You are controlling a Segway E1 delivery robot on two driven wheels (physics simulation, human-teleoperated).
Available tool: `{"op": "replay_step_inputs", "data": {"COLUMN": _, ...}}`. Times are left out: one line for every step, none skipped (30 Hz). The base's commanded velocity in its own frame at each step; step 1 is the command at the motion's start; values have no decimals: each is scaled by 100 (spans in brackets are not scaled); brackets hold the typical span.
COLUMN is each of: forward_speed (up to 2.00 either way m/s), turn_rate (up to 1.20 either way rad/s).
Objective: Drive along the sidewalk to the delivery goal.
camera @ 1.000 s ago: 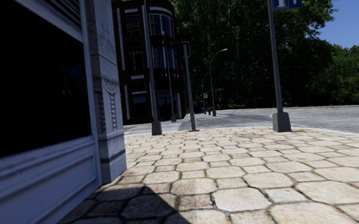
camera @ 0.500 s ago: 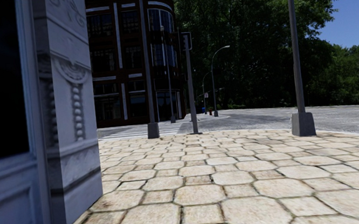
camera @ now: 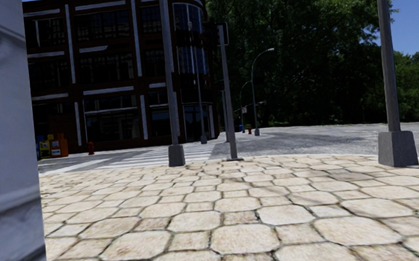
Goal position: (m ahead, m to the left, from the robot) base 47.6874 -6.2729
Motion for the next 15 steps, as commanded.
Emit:
{"op": "replay_step_inputs", "data": {"forward_speed": 200, "turn_rate": 36}}
{"op": "replay_step_inputs", "data": {"forward_speed": 200, "turn_rate": 38}}
{"op": "replay_step_inputs", "data": {"forward_speed": 200, "turn_rate": 38}}
{"op": "replay_step_inputs", "data": {"forward_speed": 200, "turn_rate": 38}}
{"op": "replay_step_inputs", "data": {"forward_speed": 200, "turn_rate": 38}}
{"op": "replay_step_inputs", "data": {"forward_speed": 200, "turn_rate": 42}}
{"op": "replay_step_inputs", "data": {"forward_speed": 200, "turn_rate": 45}}
{"op": "replay_step_inputs", "data": {"forward_speed": 200, "turn_rate": 45}}
{"op": "replay_step_inputs", "data": {"forward_speed": 200, "turn_rate": 46}}
{"op": "replay_step_inputs", "data": {"forward_speed": 200, "turn_rate": 47}}
{"op": "replay_step_inputs", "data": {"forward_speed": 200, "turn_rate": 47}}
{"op": "replay_step_inputs", "data": {"forward_speed": 200, "turn_rate": 47}}
{"op": "replay_step_inputs", "data": {"forward_speed": 200, "turn_rate": 47}}
{"op": "replay_step_inputs", "data": {"forward_speed": 200, "turn_rate": 47}}
{"op": "replay_step_inputs", "data": {"forward_speed": 200, "turn_rate": 47}}
